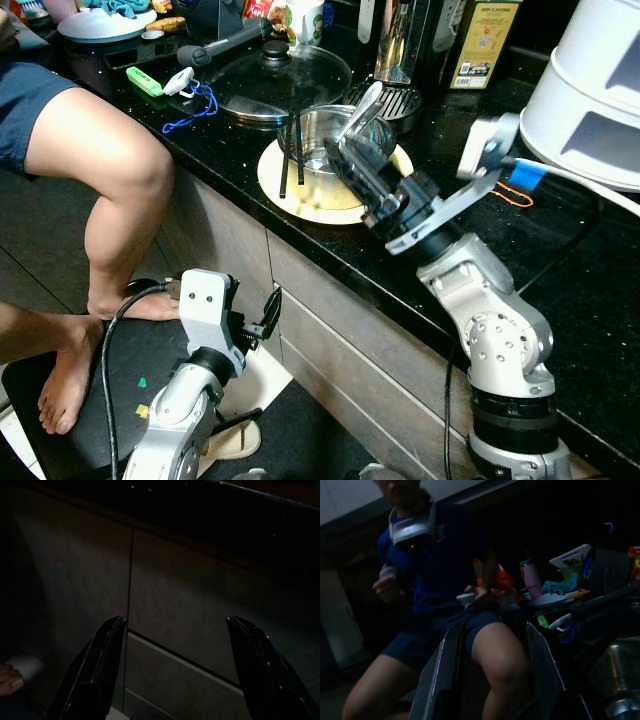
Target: Kitchen organization
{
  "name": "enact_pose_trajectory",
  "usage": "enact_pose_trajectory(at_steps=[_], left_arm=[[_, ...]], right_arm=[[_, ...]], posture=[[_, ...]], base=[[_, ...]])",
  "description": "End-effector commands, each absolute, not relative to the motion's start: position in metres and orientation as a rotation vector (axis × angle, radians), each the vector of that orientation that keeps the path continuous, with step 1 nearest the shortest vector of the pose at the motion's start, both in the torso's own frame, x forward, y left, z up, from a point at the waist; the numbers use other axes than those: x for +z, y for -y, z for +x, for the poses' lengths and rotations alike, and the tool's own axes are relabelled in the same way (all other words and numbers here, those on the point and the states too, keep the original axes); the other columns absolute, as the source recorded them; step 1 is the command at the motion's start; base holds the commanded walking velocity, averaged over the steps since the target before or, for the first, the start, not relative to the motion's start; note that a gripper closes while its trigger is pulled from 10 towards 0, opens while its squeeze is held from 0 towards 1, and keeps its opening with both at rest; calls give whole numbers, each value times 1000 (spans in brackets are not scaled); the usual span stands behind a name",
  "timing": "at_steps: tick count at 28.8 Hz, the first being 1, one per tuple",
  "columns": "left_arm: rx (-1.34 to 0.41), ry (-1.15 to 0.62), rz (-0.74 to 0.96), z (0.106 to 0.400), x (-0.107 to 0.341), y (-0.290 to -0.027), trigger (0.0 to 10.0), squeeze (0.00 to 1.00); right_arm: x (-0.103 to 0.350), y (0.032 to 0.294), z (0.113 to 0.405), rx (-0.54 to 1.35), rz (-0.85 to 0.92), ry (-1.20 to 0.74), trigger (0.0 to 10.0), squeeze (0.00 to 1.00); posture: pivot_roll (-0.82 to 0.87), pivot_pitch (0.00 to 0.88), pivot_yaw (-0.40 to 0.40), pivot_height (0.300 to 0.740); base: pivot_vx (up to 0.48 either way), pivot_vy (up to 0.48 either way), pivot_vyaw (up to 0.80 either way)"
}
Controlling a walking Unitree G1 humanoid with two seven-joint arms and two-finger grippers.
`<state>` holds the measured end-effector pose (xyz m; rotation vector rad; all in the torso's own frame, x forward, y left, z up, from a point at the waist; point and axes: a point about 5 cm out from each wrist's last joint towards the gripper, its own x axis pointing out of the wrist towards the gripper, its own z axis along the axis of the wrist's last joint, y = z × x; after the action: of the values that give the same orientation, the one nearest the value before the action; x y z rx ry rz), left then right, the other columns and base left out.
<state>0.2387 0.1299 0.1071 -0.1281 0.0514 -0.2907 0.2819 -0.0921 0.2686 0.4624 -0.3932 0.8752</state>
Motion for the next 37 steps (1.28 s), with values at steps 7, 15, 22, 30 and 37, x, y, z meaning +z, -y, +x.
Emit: enact_pose_trajectory(at_steps=[7, 15, 22, 30, 37], left_arm=[[-291, -57, -127, 237, 106, -131, 10000, 0], [-299, -57, -128, 239, 106, -130, 10000, 0], [-299, -57, -133, 239, 106, -130, 10000, 0], [-301, -57, -136, 239, 106, -130, 10000, 0], [-301, -57, -138, 239, 106, -130, 10000, 0]], right_arm=[[287, 75, 271, 887, 79, 450, 10000, 1000], [250, 33, 270, 779, -261, 387, 10000, 0], [237, 36, 274, 646, -392, 329, 10000, 0], [232, 41, 274, 539, -506, 379, 10000, 0], [226, 37, 271, 525, -538, 389, 10000, 0]], posture=[[45, 99, -15, 740], [50, 100, -17, 740], [49, 103, -21, 740], [45, 103, -21, 740], [48, 104, -23, 740]], base=[[0, 0, 0], [0, 0, 0], [0, 0, 0], [0, 0, 0], [0, 0, 0]])
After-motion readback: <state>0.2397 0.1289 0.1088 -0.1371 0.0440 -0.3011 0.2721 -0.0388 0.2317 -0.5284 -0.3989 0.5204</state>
